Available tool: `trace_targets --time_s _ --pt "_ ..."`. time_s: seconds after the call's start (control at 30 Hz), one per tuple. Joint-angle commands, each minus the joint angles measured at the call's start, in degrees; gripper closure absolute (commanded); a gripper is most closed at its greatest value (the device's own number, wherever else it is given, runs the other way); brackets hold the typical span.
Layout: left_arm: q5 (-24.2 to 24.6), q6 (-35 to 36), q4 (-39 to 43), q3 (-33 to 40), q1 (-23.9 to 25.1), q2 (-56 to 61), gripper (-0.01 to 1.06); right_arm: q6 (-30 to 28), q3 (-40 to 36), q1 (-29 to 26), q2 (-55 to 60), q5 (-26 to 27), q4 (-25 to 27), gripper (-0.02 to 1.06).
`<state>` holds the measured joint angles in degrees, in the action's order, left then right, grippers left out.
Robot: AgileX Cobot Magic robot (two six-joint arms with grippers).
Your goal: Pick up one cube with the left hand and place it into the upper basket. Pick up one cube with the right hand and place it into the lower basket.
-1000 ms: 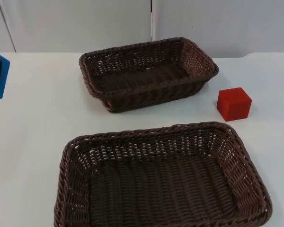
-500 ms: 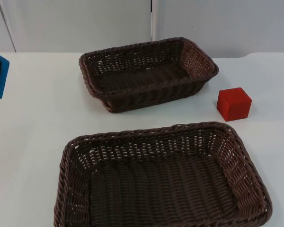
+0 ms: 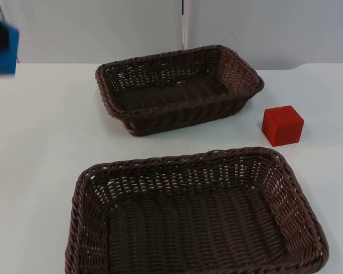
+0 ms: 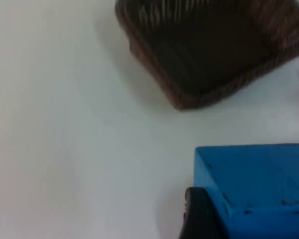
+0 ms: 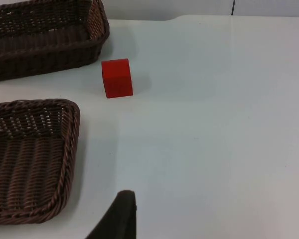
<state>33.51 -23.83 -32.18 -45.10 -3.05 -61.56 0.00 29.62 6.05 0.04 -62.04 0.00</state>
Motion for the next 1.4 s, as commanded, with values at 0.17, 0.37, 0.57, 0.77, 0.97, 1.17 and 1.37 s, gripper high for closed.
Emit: trace_targets --time_s 0.17,0.37,0.57,0.77,0.97,1.17,1.37 --pt "-2.6 -0.9 -1.8 -7.4 -0.3 -1.1 1.05 -0.7 -0.1 -0.1 0.0 0.2 0.0 -0.01" --pt "-1.1 -0.9 -1.9 -14.2 -0.3 -5.5 1.05 -0.7 -0.1 -0.1 0.0 0.2 0.0 -0.01" --pt "0.7 -1.2 -2.0 -16.4 -0.3 -9.3 1.05 -0.7 -0.1 -0.1 0.0 0.2 0.0 -0.01" --pt "-0.5 -2.0 -2.6 -17.0 -1.6 -14.7 1.05 -0.7 -0.1 -0.1 0.0 0.2 0.0 -0.01" --pt "-4.4 -4.5 -2.6 -18.4 -6.8 -20.3 1.05 -0.7 -0.1 -0.1 0.0 0.2 0.0 -0.01" --pt "-3.9 -4.8 -1.7 -23.5 -9.9 -27.3 1.05 -0.7 -0.1 -0.1 0.0 0.2 0.0 -0.01" --pt "-2.3 -4.8 -1.1 -29.4 -10.4 -34.3 1.05 -0.8 -0.1 -0.1 0.0 0.2 0.0 -0.01"
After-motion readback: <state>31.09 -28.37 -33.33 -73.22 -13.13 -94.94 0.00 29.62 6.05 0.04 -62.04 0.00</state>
